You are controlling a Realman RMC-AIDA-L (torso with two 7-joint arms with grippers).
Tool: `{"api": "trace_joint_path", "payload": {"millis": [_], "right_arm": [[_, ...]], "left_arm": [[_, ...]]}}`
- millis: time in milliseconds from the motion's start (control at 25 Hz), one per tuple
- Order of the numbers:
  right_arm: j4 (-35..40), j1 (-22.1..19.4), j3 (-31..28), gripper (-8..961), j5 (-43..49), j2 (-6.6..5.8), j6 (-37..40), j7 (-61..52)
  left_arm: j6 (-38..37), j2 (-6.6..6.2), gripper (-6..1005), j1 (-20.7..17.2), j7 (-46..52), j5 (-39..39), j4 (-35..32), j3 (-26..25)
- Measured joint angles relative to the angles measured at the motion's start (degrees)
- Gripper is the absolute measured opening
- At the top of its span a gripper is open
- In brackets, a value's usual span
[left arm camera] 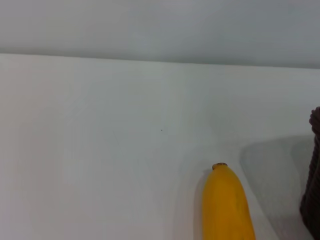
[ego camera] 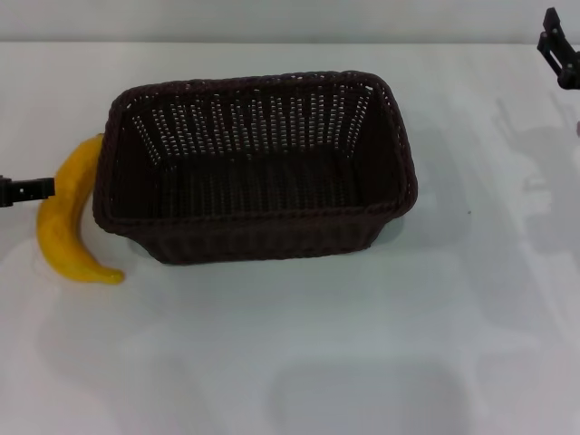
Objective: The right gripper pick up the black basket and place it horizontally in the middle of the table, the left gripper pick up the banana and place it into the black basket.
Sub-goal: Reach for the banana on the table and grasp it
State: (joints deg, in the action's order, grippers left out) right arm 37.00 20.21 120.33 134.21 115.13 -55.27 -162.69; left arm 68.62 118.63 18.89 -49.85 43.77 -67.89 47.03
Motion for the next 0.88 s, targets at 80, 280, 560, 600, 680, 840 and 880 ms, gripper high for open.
{"api": "trace_joint_path", "payload": {"millis": [80,280,560,600,680,840,880], "right_arm": [[0.00,0.00,0.13,813,0.00,0.00,-0.04,0.00],[-0.04,-0.08,0.35,813,0.00,0.00,-0.09,0.00],[-0.41,-0.09,0.93,813,0.00,0.00,0.08,0.00],[-0.42,-0.09,0.96,813,0.00,0.00,0.10,0.00],[-0.41,-0.09,1.09,813,0.00,0.00,0.15,0.00],[-0.31,-0.08,1.53,813,0.00,0.00,0.19,0.00],[-0.26,-0.08,1.53,813,0.00,0.00,0.20,0.00]], "left_arm": [[-0.51,0.01,832,0.39,-0.37,-0.02,1.05,0.04],[-1.64,0.07,832,1.27,-1.73,-0.06,3.98,0.04],[-3.79,0.14,833,2.31,-3.35,0.02,7.19,0.07],[-3.96,0.13,833,2.47,-3.47,0.03,7.55,0.06],[-4.26,0.12,833,2.79,-3.69,-0.02,8.22,0.05],[-5.02,0.18,832,2.94,-4.84,0.14,9.20,0.06],[-5.25,0.18,832,3.00,-5.08,0.17,9.45,0.06]]}}
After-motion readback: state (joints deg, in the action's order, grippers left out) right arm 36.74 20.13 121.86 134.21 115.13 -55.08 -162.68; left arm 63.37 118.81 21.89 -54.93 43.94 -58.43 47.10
